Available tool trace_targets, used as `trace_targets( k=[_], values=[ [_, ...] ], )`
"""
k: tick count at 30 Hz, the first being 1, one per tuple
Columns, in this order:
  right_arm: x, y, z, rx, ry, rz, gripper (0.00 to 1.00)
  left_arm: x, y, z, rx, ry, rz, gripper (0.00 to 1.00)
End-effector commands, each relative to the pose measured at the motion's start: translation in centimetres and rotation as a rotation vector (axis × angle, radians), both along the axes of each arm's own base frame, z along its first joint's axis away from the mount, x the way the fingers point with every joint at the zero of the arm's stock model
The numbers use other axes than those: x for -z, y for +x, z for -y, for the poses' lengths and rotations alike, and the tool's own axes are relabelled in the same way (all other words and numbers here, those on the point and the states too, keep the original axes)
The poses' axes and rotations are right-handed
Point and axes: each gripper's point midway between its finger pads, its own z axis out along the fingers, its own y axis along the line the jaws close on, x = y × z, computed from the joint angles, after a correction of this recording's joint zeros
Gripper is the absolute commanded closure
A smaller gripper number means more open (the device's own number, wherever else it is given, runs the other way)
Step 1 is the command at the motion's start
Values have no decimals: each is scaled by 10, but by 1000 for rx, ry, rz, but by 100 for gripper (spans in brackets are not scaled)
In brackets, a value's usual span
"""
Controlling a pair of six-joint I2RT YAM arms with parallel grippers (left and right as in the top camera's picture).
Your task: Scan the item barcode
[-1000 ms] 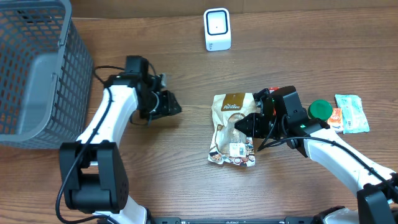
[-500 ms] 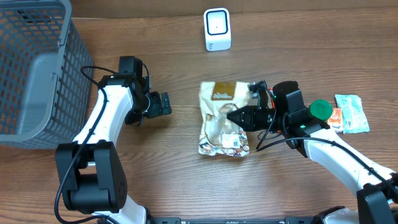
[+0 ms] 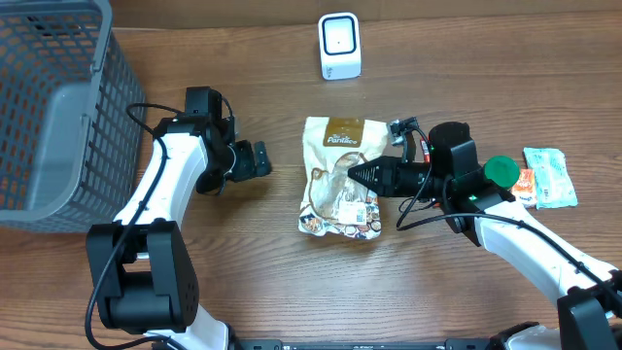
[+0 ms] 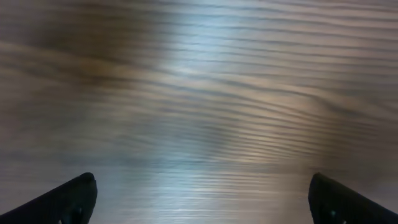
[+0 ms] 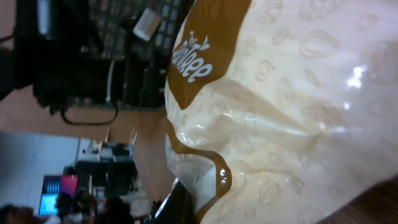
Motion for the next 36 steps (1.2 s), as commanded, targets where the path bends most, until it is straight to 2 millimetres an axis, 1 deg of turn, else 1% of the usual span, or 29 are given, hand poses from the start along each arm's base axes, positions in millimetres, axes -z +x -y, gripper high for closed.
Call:
trace_targets(
  k=[1,4,7,13,22,25,31,36],
  values=[
    [7,17,12,170,-11,-104,96,-35,2,58,195,-340,95,2],
    [8,26,21,235,1,-140,96,-70,-13,97,387,-621,177,2],
    [5,34,30,266,24,-152,96,-87,-23,110,428,-752,194,0],
    [-9,38,29,270,94,-163,96,-96,-28,123,452,-813,194,0],
    [-16,39,23,299,159,-241,96,-113,-33,144,502,-922,216,0],
    [-24,40,20,291,181,-215,96,-117,-36,149,514,-949,216,3],
    [-44,48,17,300,246,-165,96,-118,-39,154,530,-955,211,8],
    [-44,45,13,287,245,-166,96,-121,-39,155,531,-975,218,13]
  ],
)
